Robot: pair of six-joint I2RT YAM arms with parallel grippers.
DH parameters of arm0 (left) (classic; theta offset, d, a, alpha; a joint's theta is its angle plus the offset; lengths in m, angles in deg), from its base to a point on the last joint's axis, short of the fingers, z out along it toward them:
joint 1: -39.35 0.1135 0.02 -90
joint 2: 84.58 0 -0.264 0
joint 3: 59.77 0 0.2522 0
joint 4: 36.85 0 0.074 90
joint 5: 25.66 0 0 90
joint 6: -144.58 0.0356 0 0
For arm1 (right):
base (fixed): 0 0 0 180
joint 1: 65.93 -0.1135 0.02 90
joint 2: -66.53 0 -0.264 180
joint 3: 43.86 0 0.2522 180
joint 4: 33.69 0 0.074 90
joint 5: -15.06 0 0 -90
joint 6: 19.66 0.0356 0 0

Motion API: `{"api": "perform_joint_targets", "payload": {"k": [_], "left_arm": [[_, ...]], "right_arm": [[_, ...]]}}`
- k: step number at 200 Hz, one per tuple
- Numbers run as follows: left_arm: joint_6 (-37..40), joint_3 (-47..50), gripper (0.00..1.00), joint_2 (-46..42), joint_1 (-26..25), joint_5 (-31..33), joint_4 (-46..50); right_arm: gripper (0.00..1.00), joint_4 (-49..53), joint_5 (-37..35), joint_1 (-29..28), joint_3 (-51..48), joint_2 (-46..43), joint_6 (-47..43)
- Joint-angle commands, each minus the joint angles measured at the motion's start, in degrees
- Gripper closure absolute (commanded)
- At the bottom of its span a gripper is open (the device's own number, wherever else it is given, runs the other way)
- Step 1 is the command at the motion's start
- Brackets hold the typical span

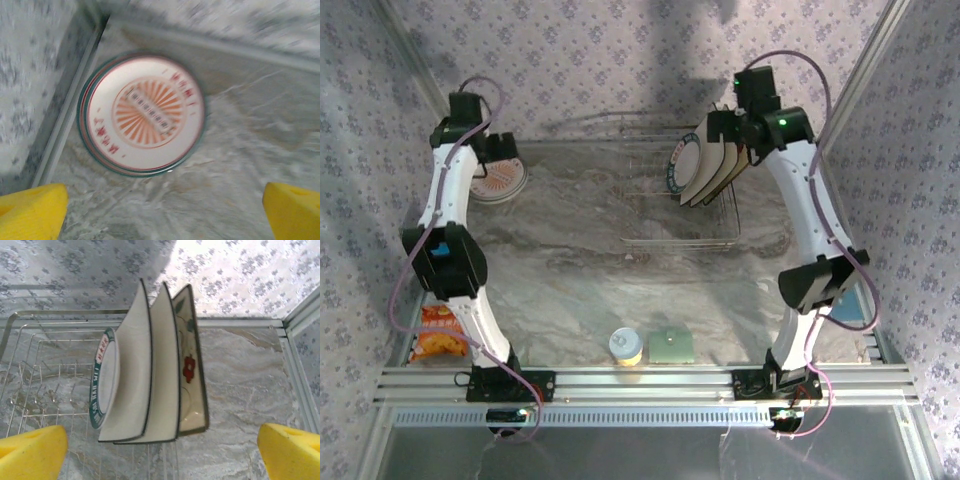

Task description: Unload the plates from the dish rack

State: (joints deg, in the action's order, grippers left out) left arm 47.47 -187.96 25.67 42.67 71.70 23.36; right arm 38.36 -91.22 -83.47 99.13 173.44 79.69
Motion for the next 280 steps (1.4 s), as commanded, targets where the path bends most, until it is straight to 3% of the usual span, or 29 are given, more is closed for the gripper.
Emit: {"api": "perform_joint_targets", "payload": {"k": [1, 31, 74, 118, 209, 280], "left_arm": [[2.79, -2.73, 0.01, -3.56, -3.71, 0.77, 6.82], [2.45, -1.26, 0.01, -5.62, -7.45, 1.75, 6.55], [2.52, -1.5, 0.01, -5.23, -8.96, 2.75, 7.18], [2.85, -0.5, 0.01, -5.4, -9.09, 2.5, 6.38], [3.33, 0.94, 0.01, -5.31, -9.04, 1.27, 5.05], [3.6, 1.05, 0.01, -5.49, -9.03, 1.21, 4.96]], "right_arm": [[0.0, 3.12, -5.07, -3.12, 4.7, 5.75, -0.51], [0.0, 2.02, -6.15, -7.35, 7.91, 10.86, 1.05], [0.0, 2.37, -9.09, -10.38, 14.23, 19.31, 3.02], [0.0, 1.95, -11.15, -9.83, 14.75, 24.23, 5.55], [0.01, -0.66, -8.34, -7.24, 15.0, 28.91, 6.65], [0.15, -1.89, -5.42, -6.71, 17.66, 32.65, 6.92]]}}
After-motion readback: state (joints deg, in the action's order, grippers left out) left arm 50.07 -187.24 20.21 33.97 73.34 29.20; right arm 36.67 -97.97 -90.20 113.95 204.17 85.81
